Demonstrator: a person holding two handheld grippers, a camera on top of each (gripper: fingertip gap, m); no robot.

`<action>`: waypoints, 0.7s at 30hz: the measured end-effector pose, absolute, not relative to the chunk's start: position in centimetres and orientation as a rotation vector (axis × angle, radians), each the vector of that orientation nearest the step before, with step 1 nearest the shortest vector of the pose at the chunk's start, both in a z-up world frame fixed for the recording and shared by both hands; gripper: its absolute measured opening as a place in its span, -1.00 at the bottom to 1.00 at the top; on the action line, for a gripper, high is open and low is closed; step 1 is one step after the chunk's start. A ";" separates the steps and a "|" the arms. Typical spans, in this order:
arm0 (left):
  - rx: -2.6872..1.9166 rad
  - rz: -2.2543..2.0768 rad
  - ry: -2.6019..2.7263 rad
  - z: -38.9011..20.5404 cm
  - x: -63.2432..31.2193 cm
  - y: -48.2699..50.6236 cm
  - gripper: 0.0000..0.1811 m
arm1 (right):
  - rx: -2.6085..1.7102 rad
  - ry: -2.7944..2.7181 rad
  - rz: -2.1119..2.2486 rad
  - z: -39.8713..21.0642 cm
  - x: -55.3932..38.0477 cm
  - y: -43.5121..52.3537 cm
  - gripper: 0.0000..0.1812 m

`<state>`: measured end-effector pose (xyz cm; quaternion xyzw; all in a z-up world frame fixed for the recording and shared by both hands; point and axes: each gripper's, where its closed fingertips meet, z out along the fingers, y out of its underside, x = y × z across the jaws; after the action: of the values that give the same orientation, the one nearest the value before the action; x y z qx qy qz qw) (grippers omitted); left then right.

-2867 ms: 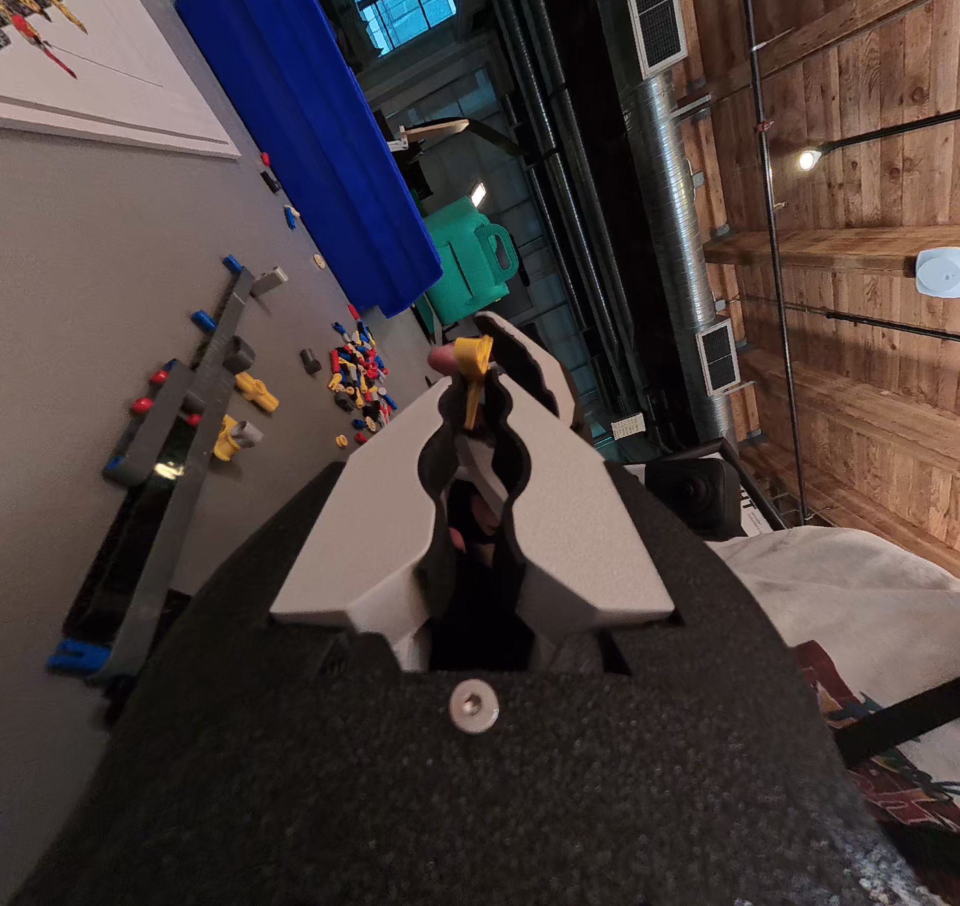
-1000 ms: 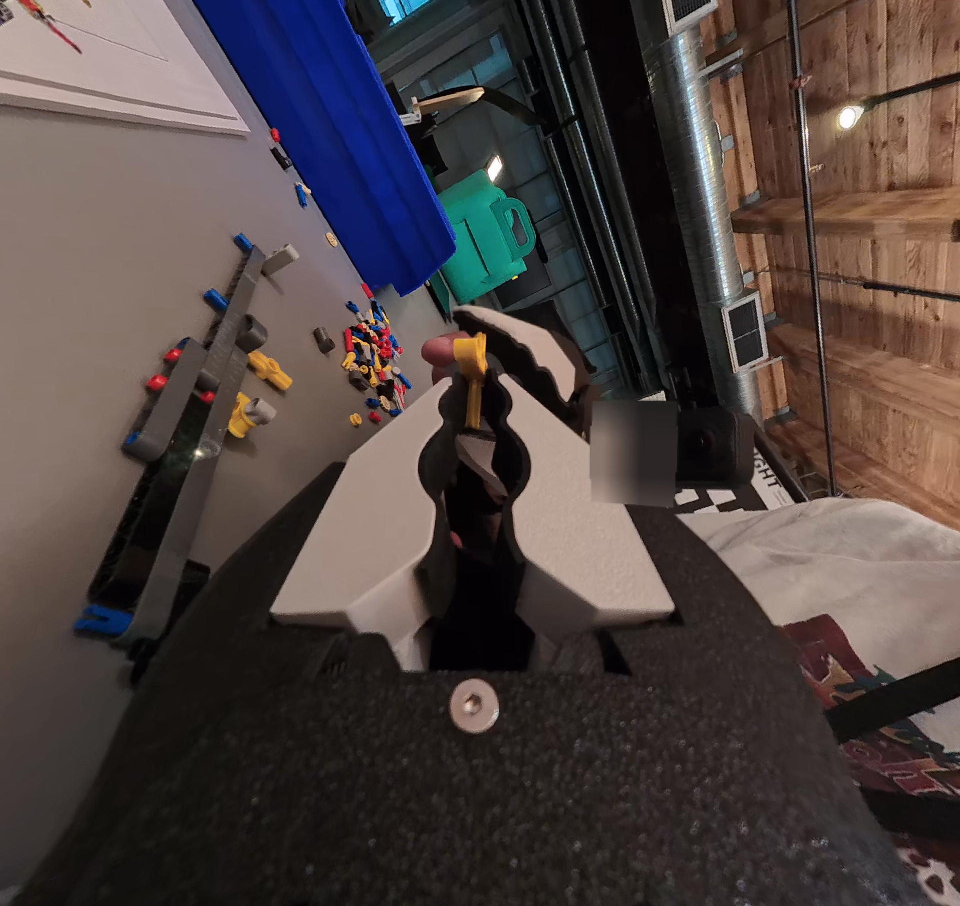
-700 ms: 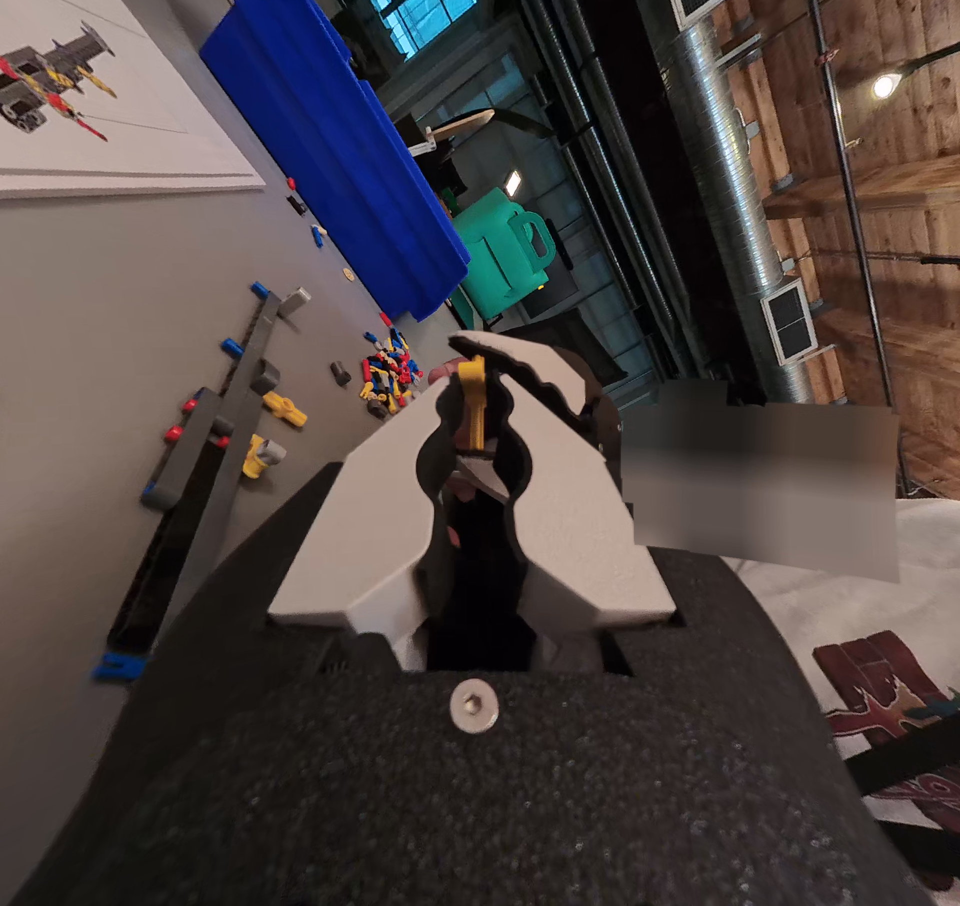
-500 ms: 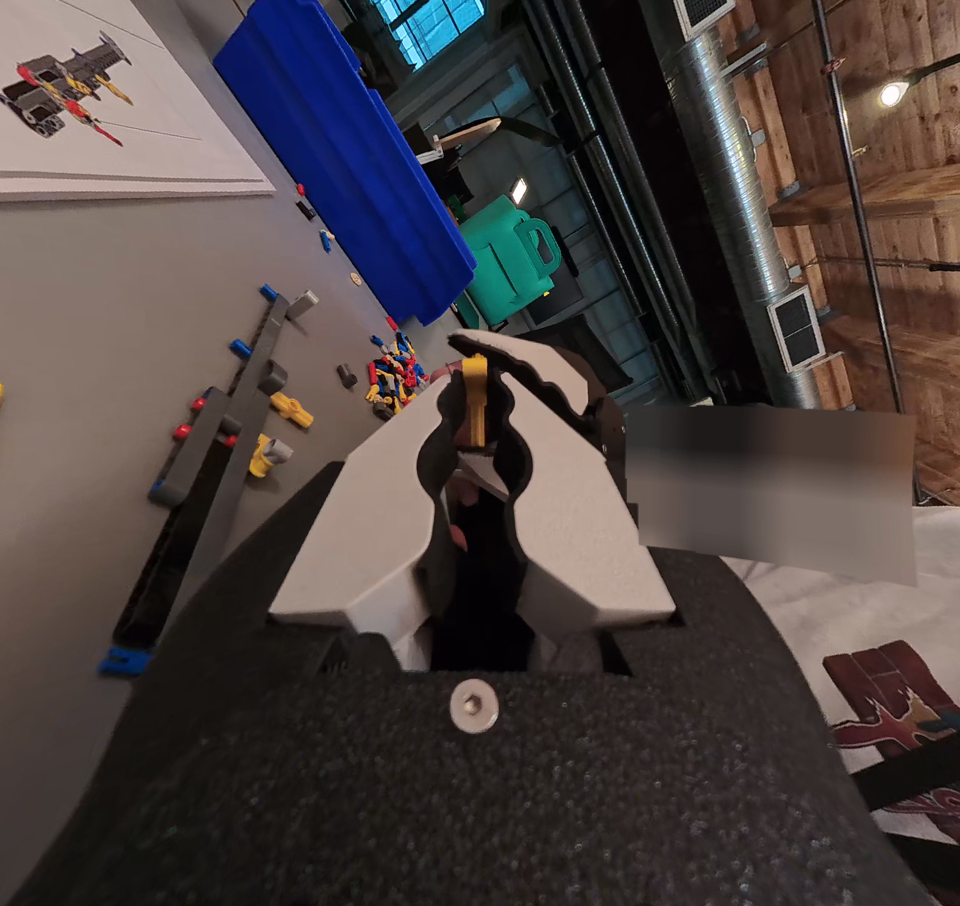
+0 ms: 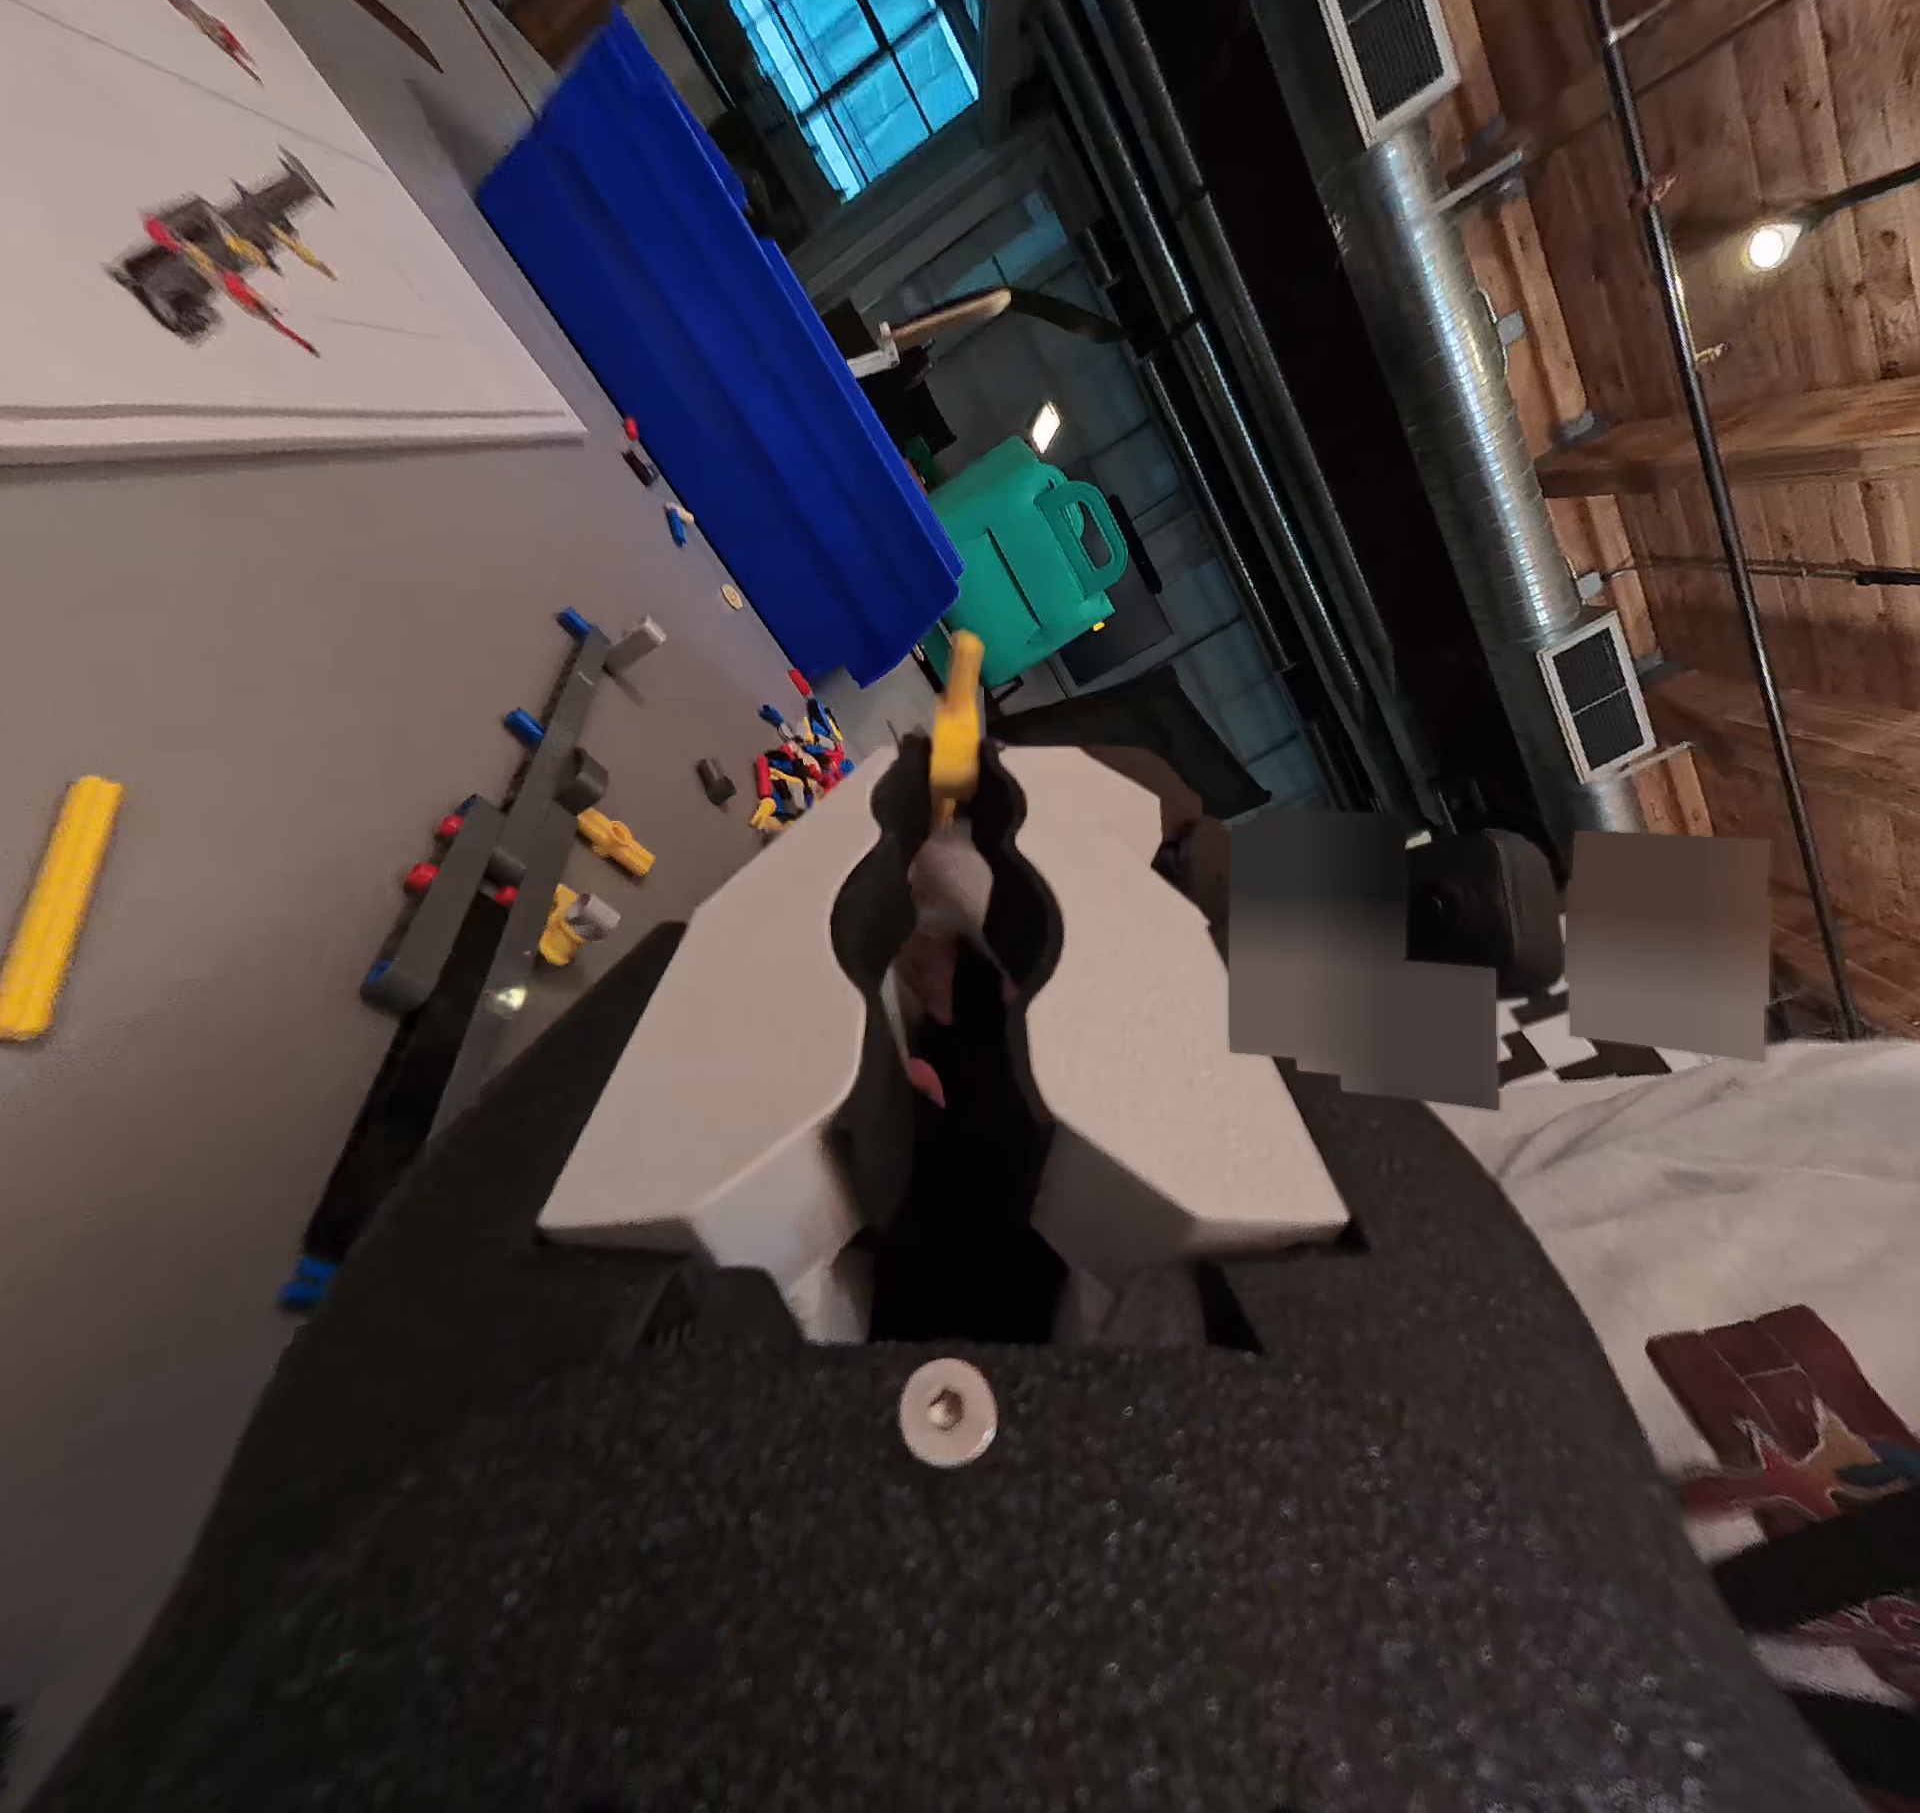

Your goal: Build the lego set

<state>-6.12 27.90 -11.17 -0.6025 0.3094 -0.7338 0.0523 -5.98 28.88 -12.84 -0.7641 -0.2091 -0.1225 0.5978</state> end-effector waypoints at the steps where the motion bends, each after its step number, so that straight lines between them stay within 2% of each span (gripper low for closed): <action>1: -1.839 -2.210 0.961 -11.4 -6.4 28.2 -0.92 | -1.710 -0.331 -0.444 -11.2 -3.1 28.8 -1.00; 4: -1.864 -2.134 0.924 -12.1 -6.1 28.9 -0.93 | -1.677 -0.324 -0.196 -10.4 -3.9 28.0 -0.99; 7: -1.834 -2.196 0.912 -11.4 -6.1 29.4 -0.93 | -1.667 -0.324 -0.154 -10.3 -4.3 28.1 -0.90; 9: -1.815 -2.308 0.942 -10.9 -6.4 28.7 -0.94 | -1.706 -0.307 0.042 -10.7 -5.1 28.0 -0.63; 11: -1.795 -2.440 0.931 -10.0 -6.7 28.2 -0.94 | -1.665 -0.325 0.183 -9.9 -5.7 27.3 -0.58; 12: -1.778 -2.514 0.955 -9.6 -7.0 27.7 -0.94 | -1.661 -0.364 0.210 -10.2 -6.3 27.0 -0.47; 14: -1.764 -2.590 1.046 -9.2 -7.6 26.6 -0.94 | -1.667 -0.495 0.217 -11.0 -7.8 26.3 -0.15; 16: -1.733 -2.636 1.274 -9.1 -8.8 24.6 -0.94 | -1.658 -0.596 0.214 -11.0 -8.5 25.7 -0.21; 17: -1.724 -2.610 1.350 -9.3 -9.2 24.0 -0.94 | -1.663 -0.648 0.203 -11.0 -8.5 25.5 -0.34; 18: -1.736 -2.561 1.421 -9.8 -9.3 23.5 -0.94 | -1.682 -0.702 0.219 -11.1 -8.6 25.4 -0.39; 19: -1.749 -2.538 1.469 -10.2 -9.5 23.0 -0.94 | -1.706 -0.748 0.238 -11.2 -8.6 25.4 -0.34; 21: -1.790 -2.500 1.459 -10.7 -9.2 23.0 -0.94 | -1.738 -0.840 0.220 -11.5 -8.5 25.5 -0.35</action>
<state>-9.22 23.03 -10.67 -0.5215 0.4250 -0.7283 -0.1308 -8.50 25.54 -11.46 -0.7386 -0.3570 0.0937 0.5642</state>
